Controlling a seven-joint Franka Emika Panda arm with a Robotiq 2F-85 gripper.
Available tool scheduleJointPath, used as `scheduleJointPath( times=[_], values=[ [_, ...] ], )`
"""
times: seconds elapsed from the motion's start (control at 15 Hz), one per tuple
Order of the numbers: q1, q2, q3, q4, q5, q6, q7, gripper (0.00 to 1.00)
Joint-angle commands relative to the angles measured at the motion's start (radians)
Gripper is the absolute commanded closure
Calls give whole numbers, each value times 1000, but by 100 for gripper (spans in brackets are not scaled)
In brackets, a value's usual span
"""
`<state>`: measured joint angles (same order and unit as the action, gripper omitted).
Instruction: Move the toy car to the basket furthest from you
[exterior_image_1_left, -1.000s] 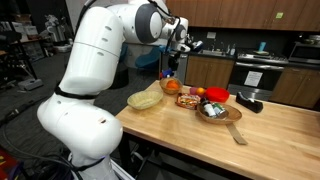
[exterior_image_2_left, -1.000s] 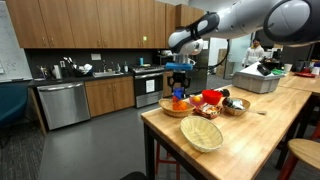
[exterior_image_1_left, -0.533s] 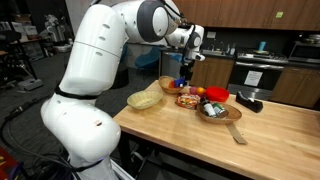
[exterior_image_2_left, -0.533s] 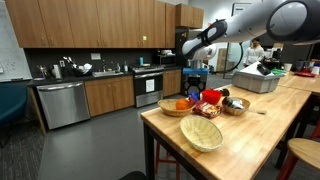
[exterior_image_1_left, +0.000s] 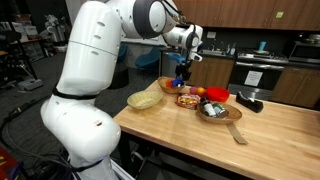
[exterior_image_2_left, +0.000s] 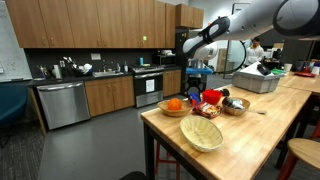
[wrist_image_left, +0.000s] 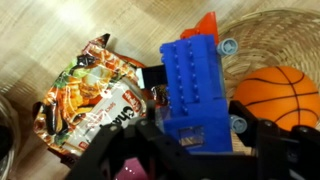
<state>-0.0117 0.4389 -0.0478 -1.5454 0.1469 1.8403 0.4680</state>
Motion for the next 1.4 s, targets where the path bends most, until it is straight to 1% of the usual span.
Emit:
scheduleJointPath(
  times=[0.0,0.27,0.4,0.53,0.8,1.07,1.33],
  values=[
    [63,-82,43,-24,19,-59,-1,53],
    [117,-72,80,47,24,-143,26,53],
    [141,-63,86,75,24,-173,48,53],
    [150,-63,84,86,19,-184,56,53],
    [140,-45,71,91,17,-169,55,53],
    [117,31,48,120,12,-165,48,53],
    [109,97,36,149,9,-166,49,53]
  ],
)
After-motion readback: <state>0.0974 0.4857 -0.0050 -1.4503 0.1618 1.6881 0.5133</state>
